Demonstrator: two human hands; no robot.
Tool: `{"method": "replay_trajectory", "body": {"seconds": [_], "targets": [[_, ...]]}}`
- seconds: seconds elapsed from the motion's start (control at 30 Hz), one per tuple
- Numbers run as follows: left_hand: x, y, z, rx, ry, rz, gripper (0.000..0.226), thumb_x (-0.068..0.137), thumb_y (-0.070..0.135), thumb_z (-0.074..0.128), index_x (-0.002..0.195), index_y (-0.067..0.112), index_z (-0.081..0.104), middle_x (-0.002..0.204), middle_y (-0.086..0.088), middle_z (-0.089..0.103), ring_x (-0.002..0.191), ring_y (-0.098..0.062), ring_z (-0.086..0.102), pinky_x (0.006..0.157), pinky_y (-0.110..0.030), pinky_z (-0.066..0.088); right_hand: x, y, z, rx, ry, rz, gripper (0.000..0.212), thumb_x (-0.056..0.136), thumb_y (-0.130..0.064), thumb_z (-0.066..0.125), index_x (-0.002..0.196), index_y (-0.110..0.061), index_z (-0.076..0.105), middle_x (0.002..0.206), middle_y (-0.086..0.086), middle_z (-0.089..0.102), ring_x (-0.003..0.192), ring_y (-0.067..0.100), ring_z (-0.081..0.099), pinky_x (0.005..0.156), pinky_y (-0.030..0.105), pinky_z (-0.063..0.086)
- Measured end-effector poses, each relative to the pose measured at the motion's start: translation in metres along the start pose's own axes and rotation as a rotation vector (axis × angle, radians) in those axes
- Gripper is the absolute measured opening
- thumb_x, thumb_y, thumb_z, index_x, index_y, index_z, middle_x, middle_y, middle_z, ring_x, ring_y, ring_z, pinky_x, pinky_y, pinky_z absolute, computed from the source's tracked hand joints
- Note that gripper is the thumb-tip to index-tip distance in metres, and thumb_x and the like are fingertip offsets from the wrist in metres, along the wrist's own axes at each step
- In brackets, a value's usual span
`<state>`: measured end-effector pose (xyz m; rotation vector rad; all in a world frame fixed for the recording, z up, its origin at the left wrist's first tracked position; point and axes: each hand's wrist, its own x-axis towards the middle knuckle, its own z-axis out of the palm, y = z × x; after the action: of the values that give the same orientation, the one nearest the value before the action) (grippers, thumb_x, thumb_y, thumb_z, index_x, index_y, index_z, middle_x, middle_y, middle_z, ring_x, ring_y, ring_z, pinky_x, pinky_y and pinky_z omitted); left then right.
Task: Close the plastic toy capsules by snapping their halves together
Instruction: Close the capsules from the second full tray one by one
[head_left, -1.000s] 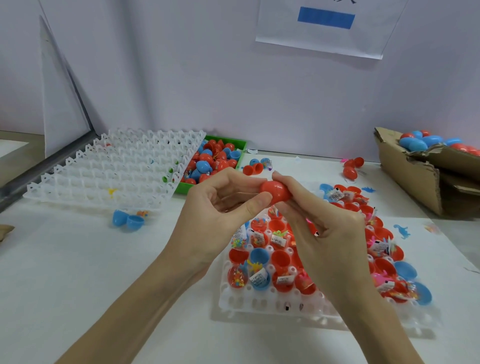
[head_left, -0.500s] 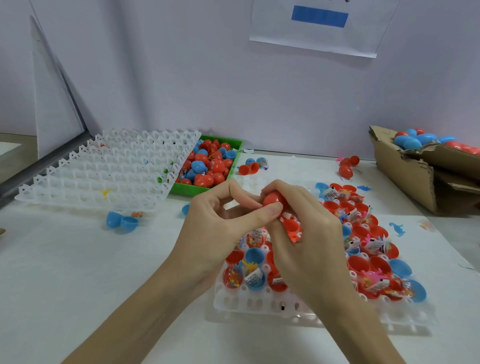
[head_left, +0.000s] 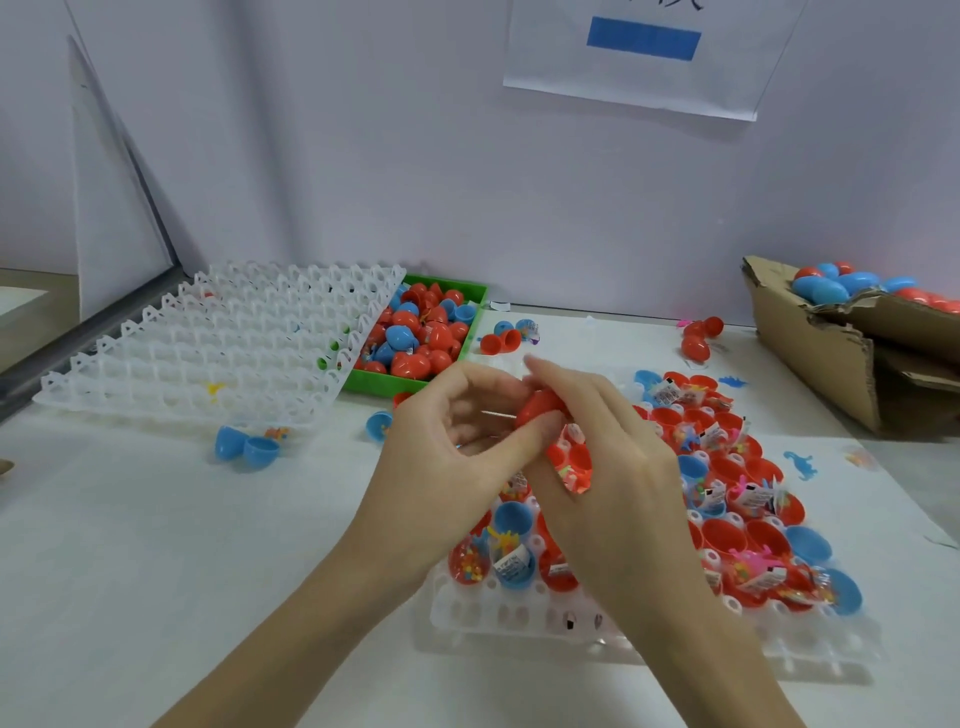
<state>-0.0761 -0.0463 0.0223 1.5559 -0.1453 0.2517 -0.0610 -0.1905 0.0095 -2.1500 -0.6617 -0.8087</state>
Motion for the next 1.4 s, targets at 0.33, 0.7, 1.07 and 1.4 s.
{"method": "replay_trajectory", "body": {"seconds": [0.33,0.7,1.07,1.4], "targets": [[0.01,0.0,-0.007,-0.593,-0.242,-0.387,0.038,0.097,0.041,0.066,0.106,0.008,0.082,0.105,-0.022,0.078,0.097,-0.027,0.078,0.08,-0.032,0.062,0.0,-0.005,-0.001,0.324,0.021,0.124,0.045,0.09,-0.028,0.075,0.132,-0.022,0.062,0.12,-0.011,0.07,0.107,0.008,0.069,0.091,0.025,0.057],[0.007,-0.005,-0.004,-0.39,-0.182,-0.332,0.063,0.087,0.05,0.072,0.111,-0.009,0.068,0.098,-0.023,0.076,0.092,-0.029,0.077,0.081,-0.034,0.063,0.001,-0.002,-0.006,0.125,-0.114,0.082,0.036,0.098,-0.036,0.057,0.129,-0.019,0.064,0.106,-0.017,0.063,0.099,-0.002,0.06,0.083,0.004,0.045],[0.009,-0.004,-0.02,0.092,0.1,0.094,0.062,0.102,0.06,0.036,0.073,0.021,0.074,0.055,-0.016,0.067,0.044,-0.036,0.06,0.041,-0.026,0.046,0.021,0.013,-0.014,0.499,-0.103,0.543,0.031,0.09,-0.061,0.059,0.107,-0.039,0.072,0.094,-0.015,0.072,0.086,0.003,0.066,0.076,0.013,0.053],[0.009,-0.003,-0.017,0.101,0.03,0.049,0.059,0.099,0.054,0.042,0.065,0.016,0.073,0.052,-0.018,0.064,0.042,-0.032,0.058,0.041,-0.025,0.045,0.147,0.131,-0.115,1.645,0.682,0.855,0.047,0.107,-0.016,0.052,0.149,-0.001,0.041,0.137,0.014,0.058,0.105,0.016,0.064,0.084,0.021,0.057]]}}
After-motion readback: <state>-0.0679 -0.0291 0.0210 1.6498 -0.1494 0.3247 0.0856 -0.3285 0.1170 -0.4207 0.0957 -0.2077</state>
